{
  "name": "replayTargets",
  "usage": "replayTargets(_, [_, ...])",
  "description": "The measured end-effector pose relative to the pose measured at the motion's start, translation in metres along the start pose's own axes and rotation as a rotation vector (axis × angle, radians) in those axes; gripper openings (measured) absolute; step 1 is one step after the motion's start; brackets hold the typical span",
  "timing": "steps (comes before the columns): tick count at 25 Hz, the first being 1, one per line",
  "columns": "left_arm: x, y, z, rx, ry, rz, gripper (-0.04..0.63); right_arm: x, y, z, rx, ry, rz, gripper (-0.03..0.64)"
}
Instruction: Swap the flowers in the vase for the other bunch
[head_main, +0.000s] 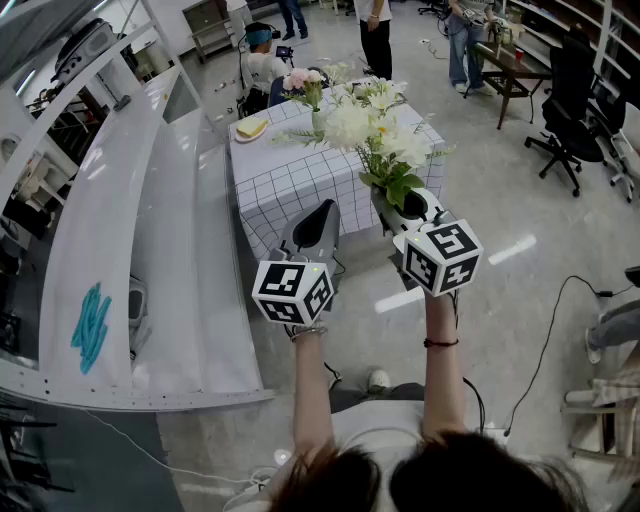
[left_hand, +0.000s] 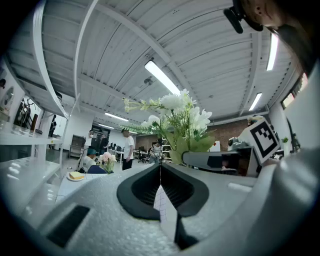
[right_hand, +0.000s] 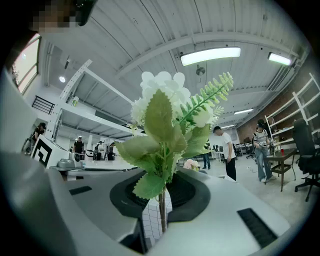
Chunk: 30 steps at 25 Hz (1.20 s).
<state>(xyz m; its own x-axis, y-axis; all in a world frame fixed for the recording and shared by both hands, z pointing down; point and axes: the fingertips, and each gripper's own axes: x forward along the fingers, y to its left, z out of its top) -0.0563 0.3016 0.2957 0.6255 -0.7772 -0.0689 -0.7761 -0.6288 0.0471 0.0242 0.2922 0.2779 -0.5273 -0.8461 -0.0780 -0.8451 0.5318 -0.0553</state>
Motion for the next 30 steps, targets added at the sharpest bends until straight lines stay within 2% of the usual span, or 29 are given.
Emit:
replayTargets(12, [0.006,0.001,-0.012,-0.016,0.032,-0.006,0.014,0.002,-0.002,-0.008,0.034,0.012,0.012,0.058])
replayTargets(22, [-0.004,0.004,-0.023,-0.023,0.064,0.02,0.014,0.004,-0.002,-0.019,0.077,0.025,0.011,0.06])
replayTargets(30, [0.02,0.01,-0.037,-0.053,0.096,0.031,0.014,0.012,-0.033,-0.028,0.123,0.039,-0.018,0.058])
